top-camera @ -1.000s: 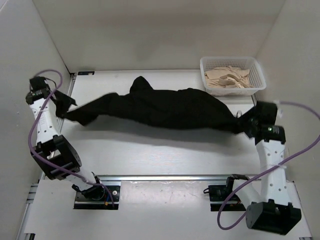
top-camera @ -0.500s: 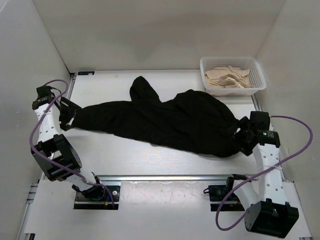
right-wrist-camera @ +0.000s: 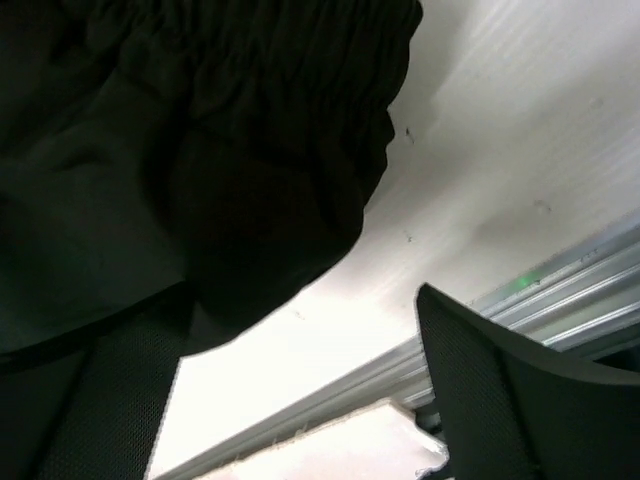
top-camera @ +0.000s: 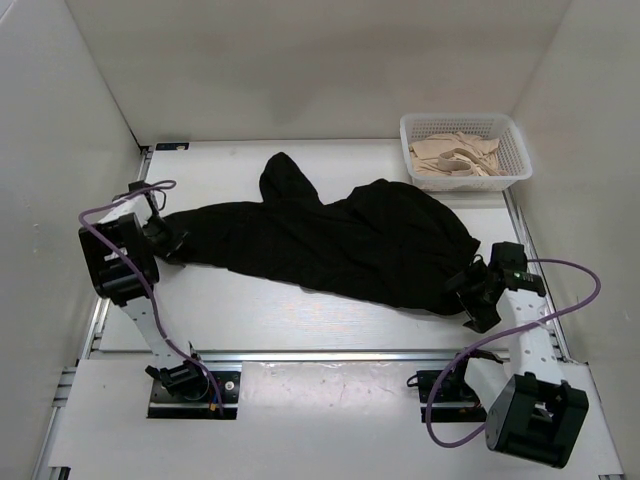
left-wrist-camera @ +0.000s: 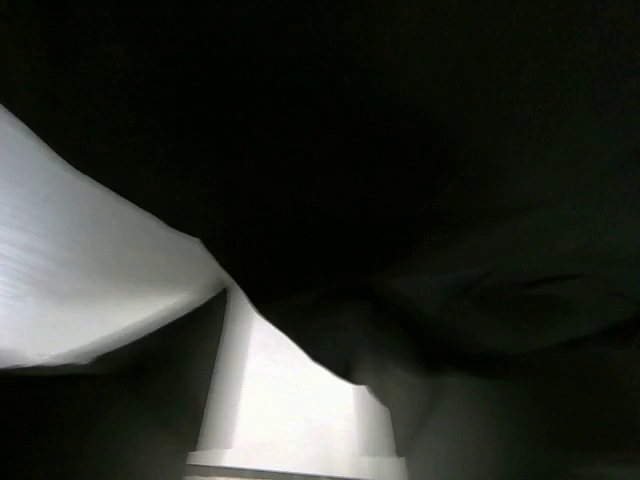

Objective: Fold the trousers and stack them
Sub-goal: Flatten the trousers out

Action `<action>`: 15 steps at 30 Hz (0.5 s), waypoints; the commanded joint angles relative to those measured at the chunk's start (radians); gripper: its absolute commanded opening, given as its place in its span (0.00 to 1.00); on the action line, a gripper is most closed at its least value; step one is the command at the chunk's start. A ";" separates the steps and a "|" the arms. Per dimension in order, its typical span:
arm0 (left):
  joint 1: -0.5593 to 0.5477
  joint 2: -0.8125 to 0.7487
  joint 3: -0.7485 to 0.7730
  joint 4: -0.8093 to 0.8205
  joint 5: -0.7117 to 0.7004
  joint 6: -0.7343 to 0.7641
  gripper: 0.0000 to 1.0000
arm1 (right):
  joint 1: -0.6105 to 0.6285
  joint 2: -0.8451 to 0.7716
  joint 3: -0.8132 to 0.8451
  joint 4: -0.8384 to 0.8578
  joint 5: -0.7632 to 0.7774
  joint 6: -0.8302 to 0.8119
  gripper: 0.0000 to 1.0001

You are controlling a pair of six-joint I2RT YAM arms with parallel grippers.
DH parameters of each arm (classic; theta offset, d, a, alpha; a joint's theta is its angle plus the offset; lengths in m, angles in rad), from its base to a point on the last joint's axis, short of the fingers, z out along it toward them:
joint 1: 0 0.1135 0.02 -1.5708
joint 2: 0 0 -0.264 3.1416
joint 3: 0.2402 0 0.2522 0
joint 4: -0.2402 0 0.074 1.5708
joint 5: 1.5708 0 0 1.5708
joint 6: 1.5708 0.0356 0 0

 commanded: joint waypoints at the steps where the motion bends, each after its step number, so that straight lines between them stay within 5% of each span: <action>1: 0.002 0.010 0.083 0.032 -0.030 -0.018 0.43 | -0.009 0.018 -0.034 0.124 -0.015 0.009 0.92; 3: 0.002 0.028 0.104 0.032 -0.030 -0.018 0.12 | -0.009 0.051 -0.045 0.196 -0.024 0.009 0.82; 4: 0.002 0.029 0.116 0.032 -0.030 -0.008 0.10 | -0.009 0.099 -0.045 0.263 -0.024 0.009 0.74; 8: 0.002 0.041 0.207 -0.004 -0.029 -0.008 0.10 | -0.009 0.242 0.108 0.315 -0.026 -0.002 0.08; 10: 0.002 0.016 0.262 -0.037 -0.040 -0.008 0.10 | -0.009 0.295 0.208 0.284 -0.026 -0.013 0.00; 15: 0.014 -0.025 0.602 -0.188 -0.040 -0.008 0.10 | -0.018 0.328 0.620 0.169 0.020 -0.077 0.00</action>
